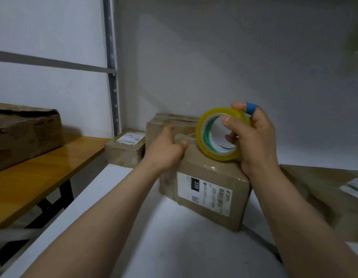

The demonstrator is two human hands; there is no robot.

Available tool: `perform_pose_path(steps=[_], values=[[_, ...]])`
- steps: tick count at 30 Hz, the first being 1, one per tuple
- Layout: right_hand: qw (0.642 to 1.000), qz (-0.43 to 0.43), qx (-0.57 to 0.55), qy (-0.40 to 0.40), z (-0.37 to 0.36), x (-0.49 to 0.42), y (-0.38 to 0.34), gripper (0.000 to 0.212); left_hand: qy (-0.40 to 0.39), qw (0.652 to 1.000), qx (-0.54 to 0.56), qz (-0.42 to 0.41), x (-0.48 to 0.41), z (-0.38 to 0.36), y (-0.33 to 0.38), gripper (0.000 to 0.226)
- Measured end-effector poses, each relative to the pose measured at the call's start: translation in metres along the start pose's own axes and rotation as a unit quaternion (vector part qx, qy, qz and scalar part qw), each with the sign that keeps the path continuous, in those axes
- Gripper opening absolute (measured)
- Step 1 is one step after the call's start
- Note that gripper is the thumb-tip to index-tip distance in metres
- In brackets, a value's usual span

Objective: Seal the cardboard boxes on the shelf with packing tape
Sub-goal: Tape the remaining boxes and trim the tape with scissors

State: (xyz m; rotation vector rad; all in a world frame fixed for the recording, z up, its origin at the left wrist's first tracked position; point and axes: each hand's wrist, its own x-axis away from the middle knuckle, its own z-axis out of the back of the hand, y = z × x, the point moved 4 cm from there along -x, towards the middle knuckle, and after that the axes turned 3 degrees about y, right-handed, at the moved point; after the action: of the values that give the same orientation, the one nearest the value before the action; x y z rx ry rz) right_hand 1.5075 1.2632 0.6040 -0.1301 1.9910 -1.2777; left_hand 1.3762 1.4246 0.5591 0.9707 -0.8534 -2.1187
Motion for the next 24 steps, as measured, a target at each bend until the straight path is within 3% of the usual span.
perform_pose_path(steps=[3, 5, 8, 13, 17, 20, 24], values=[[0.999, -0.034, -0.034, -0.006, -0.011, 0.001, 0.004, 0.044, -0.072, 0.997, 0.035, -0.017, -0.017, 0.008, -0.004, 0.059], [0.997, -0.060, -0.032, -0.033, -0.018, 0.000, 0.005, 0.047, -0.106, 0.993, 0.048, -0.028, -0.024, 0.011, -0.004, 0.040], [0.989, -0.094, -0.020, -0.111, -0.021, -0.001, 0.004, 0.049, -0.104, 0.991, -0.027, -0.076, -0.031, 0.016, 0.002, 0.028], [0.981, -0.095, -0.022, -0.165, -0.024, 0.004, -0.004, 0.053, -0.213, 0.973, -0.005, -0.092, -0.014, 0.012, 0.008, 0.058], [0.984, -0.078, 0.006, -0.162, -0.025, 0.005, -0.025, 0.070, -0.227, 0.972, -0.010, -0.064, -0.019, 0.012, 0.005, 0.055], [0.985, -0.084, -0.014, -0.148, -0.016, 0.007, -0.042, 0.059, -0.244, 0.965, -0.075, -0.063, -0.019, 0.014, 0.006, 0.072], [0.981, -0.095, 0.027, -0.166, 0.003, 0.010, -0.056, 0.046, -0.272, 0.951, -0.139, -0.046, -0.015, 0.017, 0.010, 0.060]])
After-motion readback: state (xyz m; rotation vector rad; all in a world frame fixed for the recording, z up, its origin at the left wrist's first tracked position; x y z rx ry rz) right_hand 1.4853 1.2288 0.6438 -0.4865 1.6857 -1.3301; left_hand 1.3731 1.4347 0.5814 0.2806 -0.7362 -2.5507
